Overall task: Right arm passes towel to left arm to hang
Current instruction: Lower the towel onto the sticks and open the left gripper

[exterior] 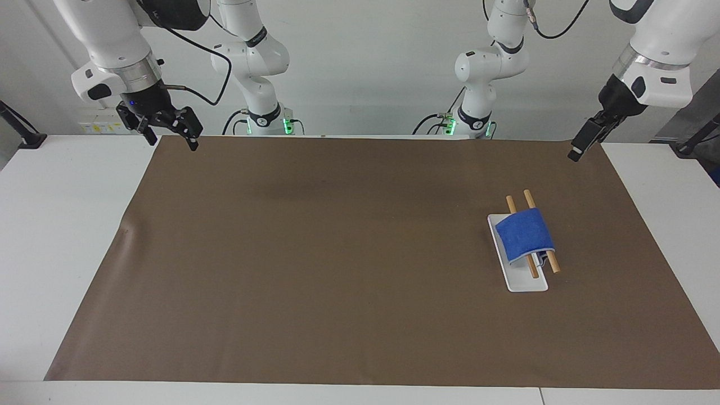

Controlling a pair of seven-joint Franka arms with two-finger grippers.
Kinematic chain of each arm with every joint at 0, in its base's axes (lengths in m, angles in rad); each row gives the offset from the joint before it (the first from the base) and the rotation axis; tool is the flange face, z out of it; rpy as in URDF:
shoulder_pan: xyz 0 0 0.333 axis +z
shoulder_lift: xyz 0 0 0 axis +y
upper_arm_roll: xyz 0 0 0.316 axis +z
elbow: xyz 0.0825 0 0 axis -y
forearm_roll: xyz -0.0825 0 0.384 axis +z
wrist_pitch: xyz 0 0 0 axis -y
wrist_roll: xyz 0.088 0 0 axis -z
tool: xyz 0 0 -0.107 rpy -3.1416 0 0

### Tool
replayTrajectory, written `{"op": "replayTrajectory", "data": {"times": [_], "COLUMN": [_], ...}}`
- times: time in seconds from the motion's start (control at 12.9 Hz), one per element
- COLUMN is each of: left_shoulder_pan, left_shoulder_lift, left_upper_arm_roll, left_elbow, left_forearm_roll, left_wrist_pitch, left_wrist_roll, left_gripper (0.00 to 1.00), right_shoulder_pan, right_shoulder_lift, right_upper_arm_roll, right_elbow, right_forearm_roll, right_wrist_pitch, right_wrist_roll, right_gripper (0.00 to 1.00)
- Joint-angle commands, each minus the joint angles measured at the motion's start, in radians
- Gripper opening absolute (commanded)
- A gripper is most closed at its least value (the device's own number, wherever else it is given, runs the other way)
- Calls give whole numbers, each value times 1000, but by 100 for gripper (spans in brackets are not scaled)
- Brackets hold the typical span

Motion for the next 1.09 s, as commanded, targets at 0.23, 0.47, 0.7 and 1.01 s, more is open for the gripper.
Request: {"op": "replayTrajectory", "data": {"times": [0.23, 0.47, 0.7, 1.01], "left_shoulder_pan": [1, -10, -11, -32], "left_shoulder_lift": [-64, -108, -105, -99], "left_upper_arm_roll": [66, 74, 75, 86], "left_elbow": [-97, -211, -219, -213], "left_forearm_roll": [58, 58, 58, 55], "left_wrist_pitch": [88, 190, 202, 210], "left_wrist_roll": [407, 409, 407, 396], "left_gripper": [100, 100, 100, 100], "right_shoulder_pan": [2, 2, 2, 2], "right_shoulder_lift": [-3, -3, -3, -3], "right_upper_arm_roll": [-3, -3, -3, -3], "right_elbow": [1, 1, 1, 1], "right_forearm_roll": [-5, -5, -5, -5], "right_wrist_pitch": [-13, -13, -13, -13], "right_wrist_roll": [-19, -19, -19, -19], "right_gripper": [100, 100, 100, 100]}}
